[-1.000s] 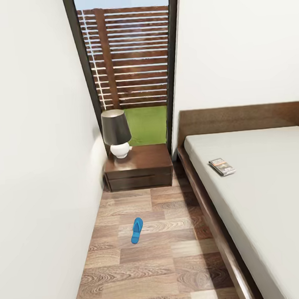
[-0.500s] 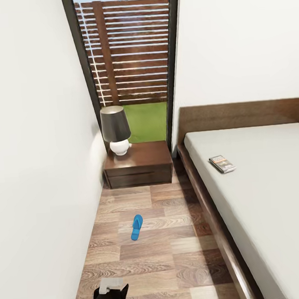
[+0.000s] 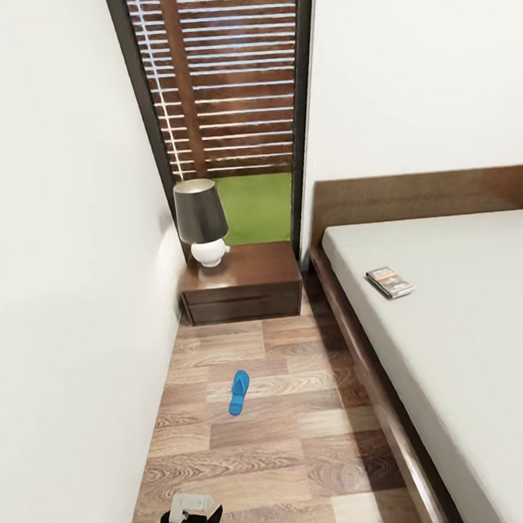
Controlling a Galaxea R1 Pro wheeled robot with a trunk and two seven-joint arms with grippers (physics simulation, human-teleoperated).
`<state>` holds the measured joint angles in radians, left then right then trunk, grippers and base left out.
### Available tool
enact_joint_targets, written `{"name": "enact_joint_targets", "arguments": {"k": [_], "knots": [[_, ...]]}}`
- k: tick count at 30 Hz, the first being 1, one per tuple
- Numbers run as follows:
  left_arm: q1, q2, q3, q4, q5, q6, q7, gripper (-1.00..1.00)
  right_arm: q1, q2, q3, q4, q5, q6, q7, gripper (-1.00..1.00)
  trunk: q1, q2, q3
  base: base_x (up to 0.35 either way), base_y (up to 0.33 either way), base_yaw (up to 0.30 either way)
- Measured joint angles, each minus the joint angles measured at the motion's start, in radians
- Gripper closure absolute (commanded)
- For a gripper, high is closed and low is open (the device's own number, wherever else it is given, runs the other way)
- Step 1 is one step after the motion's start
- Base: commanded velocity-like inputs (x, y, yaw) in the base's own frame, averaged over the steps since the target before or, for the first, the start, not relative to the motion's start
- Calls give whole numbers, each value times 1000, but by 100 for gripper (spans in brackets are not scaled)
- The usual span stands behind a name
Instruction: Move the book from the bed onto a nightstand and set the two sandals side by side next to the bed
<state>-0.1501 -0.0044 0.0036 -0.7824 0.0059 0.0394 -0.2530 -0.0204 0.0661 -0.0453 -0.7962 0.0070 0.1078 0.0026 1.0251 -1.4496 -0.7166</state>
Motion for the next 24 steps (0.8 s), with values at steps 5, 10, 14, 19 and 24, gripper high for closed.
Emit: {"name": "enact_joint_targets", "arguments": {"k": [5,10,14,19,24], "knots": [[0,0,-1,3,0,-4,0,-100,-90,0,-1,-34,-1,25,-3,-100,0,0,-8,0,0,0],[0,0,-1,4,0,-5,0,-100,-138,0,-1,68,-2,28,-3,-100,0,0,-16,0,0,0],[0,0,-1,3,0,-4,0,-100,-148,1,1,100,-1,31,3,-100,0,0,-22,0,0,0],[0,0,-1,3,0,-3,-1,-100,-164,2,3,104,0,94,30,-100,0,0,-27,0,0,0],[0,0,-1,4,1,-3,-1,-100,-168,1,2,100,-1,153,167,-100,0,0,-33,0,0,0]]}}
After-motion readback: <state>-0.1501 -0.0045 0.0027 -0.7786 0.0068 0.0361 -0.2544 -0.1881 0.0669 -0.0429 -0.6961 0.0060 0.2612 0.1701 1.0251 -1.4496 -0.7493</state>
